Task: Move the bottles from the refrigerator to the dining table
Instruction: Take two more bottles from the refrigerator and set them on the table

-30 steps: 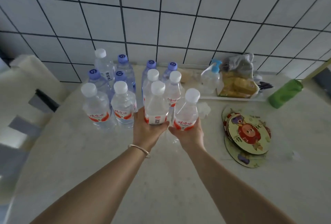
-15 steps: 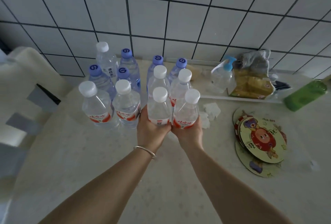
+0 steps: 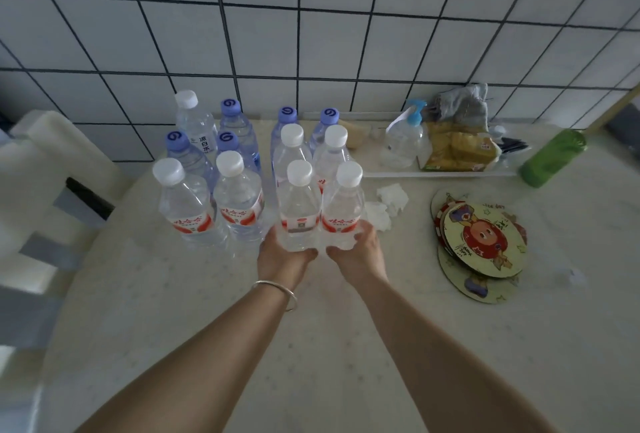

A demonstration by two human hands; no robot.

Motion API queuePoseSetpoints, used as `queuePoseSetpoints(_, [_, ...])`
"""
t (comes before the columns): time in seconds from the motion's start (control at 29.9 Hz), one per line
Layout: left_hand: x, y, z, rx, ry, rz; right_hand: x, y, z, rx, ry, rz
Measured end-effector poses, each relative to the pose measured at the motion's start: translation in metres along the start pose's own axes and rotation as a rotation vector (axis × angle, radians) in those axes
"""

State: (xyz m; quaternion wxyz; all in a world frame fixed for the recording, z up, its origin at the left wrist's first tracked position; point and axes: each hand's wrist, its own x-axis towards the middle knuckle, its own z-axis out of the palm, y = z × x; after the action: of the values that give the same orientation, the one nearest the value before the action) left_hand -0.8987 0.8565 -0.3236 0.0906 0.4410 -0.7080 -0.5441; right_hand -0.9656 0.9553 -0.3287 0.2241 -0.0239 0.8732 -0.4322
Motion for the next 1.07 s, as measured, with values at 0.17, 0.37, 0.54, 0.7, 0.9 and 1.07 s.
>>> queuePoseSetpoints(0.17, [-0.044,-0.004,-0.019,-0.024,0.02,0.054,-0.056,0.016,-0.016,-0.055,-0.092,0.037])
queuePoseSetpoints(0.37, [-0.136,-0.014,-0.056,-0.038,0.027,0.188,-0.14,0.019,-0.034,-0.017,-0.093,-0.108])
queuePoseSetpoints(0.54, [-0.234,-0.058,-0.091,-0.093,0.045,0.243,-0.234,0.054,-0.021,0.012,-0.132,-0.254])
queuePoseSetpoints(0.7, [-0.327,-0.1,-0.137,-0.218,0.102,0.23,-0.336,0.059,-0.02,-0.008,-0.213,-0.428])
queuePoseSetpoints(0.9, [-0.414,-0.128,-0.201,-0.236,0.216,0.305,-0.436,0.063,-0.006,-0.014,-0.297,-0.606])
queuePoseSetpoints(1.07, [-0.473,-0.177,-0.257,-0.286,0.256,0.276,-0.515,0.074,0.023,-0.043,-0.362,-0.619])
